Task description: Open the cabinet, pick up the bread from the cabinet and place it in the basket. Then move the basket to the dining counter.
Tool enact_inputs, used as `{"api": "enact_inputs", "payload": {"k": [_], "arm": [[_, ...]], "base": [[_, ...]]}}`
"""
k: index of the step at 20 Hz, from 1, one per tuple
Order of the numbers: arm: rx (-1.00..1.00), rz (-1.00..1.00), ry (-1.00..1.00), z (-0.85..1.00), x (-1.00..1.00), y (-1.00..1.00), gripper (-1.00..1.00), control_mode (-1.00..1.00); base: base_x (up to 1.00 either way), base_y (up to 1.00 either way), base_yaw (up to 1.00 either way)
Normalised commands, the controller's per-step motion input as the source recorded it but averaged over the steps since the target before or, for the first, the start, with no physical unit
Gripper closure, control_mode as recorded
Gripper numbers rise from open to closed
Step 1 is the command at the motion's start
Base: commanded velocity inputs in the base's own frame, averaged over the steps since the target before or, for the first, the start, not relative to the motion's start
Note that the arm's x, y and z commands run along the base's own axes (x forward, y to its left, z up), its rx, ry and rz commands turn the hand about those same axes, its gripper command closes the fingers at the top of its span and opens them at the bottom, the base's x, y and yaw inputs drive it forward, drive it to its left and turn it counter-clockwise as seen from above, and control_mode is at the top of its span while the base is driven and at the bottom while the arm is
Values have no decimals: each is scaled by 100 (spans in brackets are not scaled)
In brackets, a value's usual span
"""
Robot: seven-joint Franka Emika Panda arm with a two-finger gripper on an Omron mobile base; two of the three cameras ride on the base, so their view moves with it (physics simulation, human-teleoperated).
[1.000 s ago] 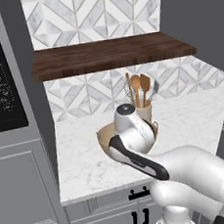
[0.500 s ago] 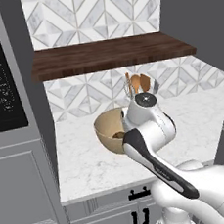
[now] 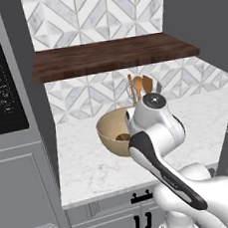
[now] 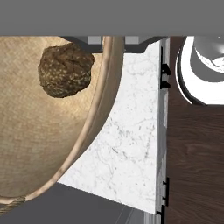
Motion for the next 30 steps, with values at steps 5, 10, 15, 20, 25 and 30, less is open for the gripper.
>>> {"api": "enact_inputs", "payload": {"k": [5, 10, 15, 20, 25, 30], "arm": [[0, 0, 0, 0, 0, 0, 100, -100], [0, 0, 0, 0, -12, 1, 100, 100], [0, 0, 0, 0, 0, 0, 100, 100], [0, 0, 0, 0, 0, 0, 100, 100], [0, 0, 0, 0, 0, 0, 100, 100], [0, 0, 0, 0, 0, 0, 100, 100]], "base": [[0, 0, 0], [-47, 8, 0], [-84, 29, 2], [-54, 13, 65], [-27, 0, 100], [-20, 0, 100]]}}
